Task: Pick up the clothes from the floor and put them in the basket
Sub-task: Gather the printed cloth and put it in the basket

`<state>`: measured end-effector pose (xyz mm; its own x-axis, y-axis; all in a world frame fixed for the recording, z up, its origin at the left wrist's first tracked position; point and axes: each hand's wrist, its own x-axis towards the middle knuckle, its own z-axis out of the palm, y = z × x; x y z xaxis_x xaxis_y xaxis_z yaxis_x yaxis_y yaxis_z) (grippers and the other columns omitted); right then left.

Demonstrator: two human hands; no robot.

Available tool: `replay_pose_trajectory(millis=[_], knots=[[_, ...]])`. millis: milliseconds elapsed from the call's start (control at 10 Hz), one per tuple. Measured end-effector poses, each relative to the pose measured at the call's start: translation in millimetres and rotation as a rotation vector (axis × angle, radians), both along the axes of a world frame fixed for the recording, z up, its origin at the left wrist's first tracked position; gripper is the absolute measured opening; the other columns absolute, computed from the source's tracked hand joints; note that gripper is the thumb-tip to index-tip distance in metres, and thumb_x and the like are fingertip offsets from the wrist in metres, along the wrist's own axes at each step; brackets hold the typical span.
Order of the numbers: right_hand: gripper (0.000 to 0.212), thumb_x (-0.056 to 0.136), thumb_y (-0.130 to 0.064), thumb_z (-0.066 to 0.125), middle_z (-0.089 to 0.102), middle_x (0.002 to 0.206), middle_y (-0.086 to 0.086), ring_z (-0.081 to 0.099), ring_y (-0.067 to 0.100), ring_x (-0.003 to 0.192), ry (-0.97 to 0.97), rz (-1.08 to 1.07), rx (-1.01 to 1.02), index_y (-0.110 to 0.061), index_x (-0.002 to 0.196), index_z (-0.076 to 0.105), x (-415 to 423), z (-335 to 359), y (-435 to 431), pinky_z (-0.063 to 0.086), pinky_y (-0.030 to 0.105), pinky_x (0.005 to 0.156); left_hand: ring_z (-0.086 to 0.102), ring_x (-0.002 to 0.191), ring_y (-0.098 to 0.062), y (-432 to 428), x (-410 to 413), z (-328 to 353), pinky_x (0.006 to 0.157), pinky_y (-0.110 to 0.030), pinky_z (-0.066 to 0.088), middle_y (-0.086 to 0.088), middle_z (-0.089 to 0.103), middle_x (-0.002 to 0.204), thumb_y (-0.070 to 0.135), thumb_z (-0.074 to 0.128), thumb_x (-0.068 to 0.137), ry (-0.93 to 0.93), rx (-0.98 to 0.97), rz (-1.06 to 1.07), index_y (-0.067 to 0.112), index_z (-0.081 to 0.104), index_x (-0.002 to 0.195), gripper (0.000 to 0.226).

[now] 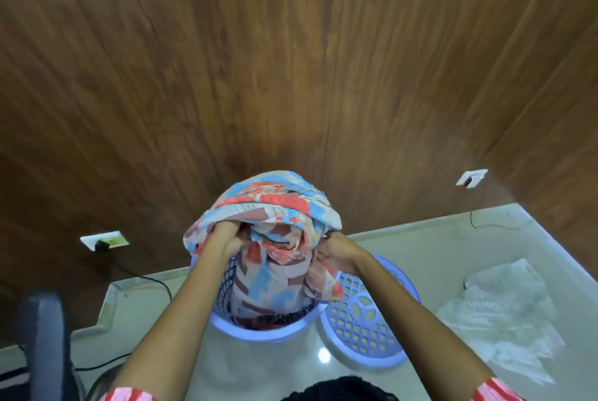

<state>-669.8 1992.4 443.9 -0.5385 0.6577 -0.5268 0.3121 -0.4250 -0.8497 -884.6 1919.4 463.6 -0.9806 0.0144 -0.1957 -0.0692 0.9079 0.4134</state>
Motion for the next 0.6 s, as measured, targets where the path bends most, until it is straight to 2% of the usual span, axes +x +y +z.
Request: replay_pose_trajectory(millis=[100, 200, 300, 400, 500, 600], knots=[[0.03, 0.091, 0.005, 0.041, 0.05, 0.077, -0.001, 0.051, 0.002, 0.061, -0.087, -0.055, -0.056, -0.022, 0.085, 0.052, 5.4, -4.8, -10.8, 0.035, 0.022, 0.063, 0.049, 0.069, -0.014, 15.2, 11.9, -11.9, 0.061, -0.029, 0.049, -0.004, 0.049, 0.092, 0.011, 0.041, 0.094, -1.067, 0.831, -0.124, 0.016, 0.054, 0.099, 0.015], [0.03, 0.09, 0.004, 0.043, 0.054, 0.076, 0.003, 0.052, 0.012, 0.062, -0.107, -0.188, -0.09, -0.022, 0.083, 0.055, 16.8, -9.4, -19.7, 0.038, 0.025, 0.06, 0.042, 0.067, -0.015, 4.3, 18.5, -37.5, 0.072, -0.034, 0.041, -0.002, 0.043, 0.077, 0.005, 0.037, 0.093, -0.984, 0.709, -0.121, 0.017, 0.045, 0.072, 0.025], [0.018, 0.091, -0.003, 0.046, 0.06, 0.093, 0.005, 0.059, 0.019, 0.078, -0.117, -0.308, -0.13, -0.016, 0.101, 0.053, 34.8, -13.3, -28.3, 0.044, 0.029, 0.069, 0.042, 0.052, -0.017, 6.1, 35.5, -54.9, 0.05, -0.021, 0.039, -0.004, 0.042, 0.058, 0.001, 0.036, 0.091, -1.051, 0.688, -0.147, 0.016, 0.045, 0.071, 0.026], [0.018, 0.09, -0.006, 0.05, 0.064, 0.091, 0.003, 0.062, 0.017, 0.076, -0.105, -0.407, -0.135, -0.014, 0.105, 0.055, 66.0, -19.4, -35.7, 0.046, 0.033, 0.076, 0.053, 0.054, -0.012, 13.2, 71.6, -58.3, 0.061, -0.028, 0.041, 0.0, 0.06, 0.066, 0.005, 0.036, 0.095, -1.088, 0.653, -0.227, 0.018, 0.05, 0.086, 0.021], [0.015, 0.089, -0.007, 0.052, 0.065, 0.094, 0.003, 0.062, 0.019, 0.078, -0.051, -0.434, -0.109, -0.018, 0.099, 0.057, 104.0, -13.6, -46.4, 0.048, 0.032, 0.076, 0.053, 0.062, -0.015, 25.3, 125.6, -50.6, 0.059, -0.027, 0.037, -0.005, 0.06, 0.076, 0.001, 0.04, 0.094, -1.144, 0.69, -0.368, 0.016, 0.052, 0.095, 0.019], [0.019, 0.09, -0.012, 0.053, 0.067, 0.1, 0.002, 0.064, 0.019, 0.083, -0.016, -0.459, -0.085, -0.017, 0.108, 0.057, 148.1, -10.5, -57.3, 0.05, 0.029, 0.075, 0.059, 0.074, -0.014, 31.6, 183.3, -42.9, 0.064, -0.025, 0.042, -0.001, 0.06, 0.084, 0.001, 0.043, 0.092, -1.141, 0.664, -0.563, 0.019, 0.054, 0.089, 0.022]])
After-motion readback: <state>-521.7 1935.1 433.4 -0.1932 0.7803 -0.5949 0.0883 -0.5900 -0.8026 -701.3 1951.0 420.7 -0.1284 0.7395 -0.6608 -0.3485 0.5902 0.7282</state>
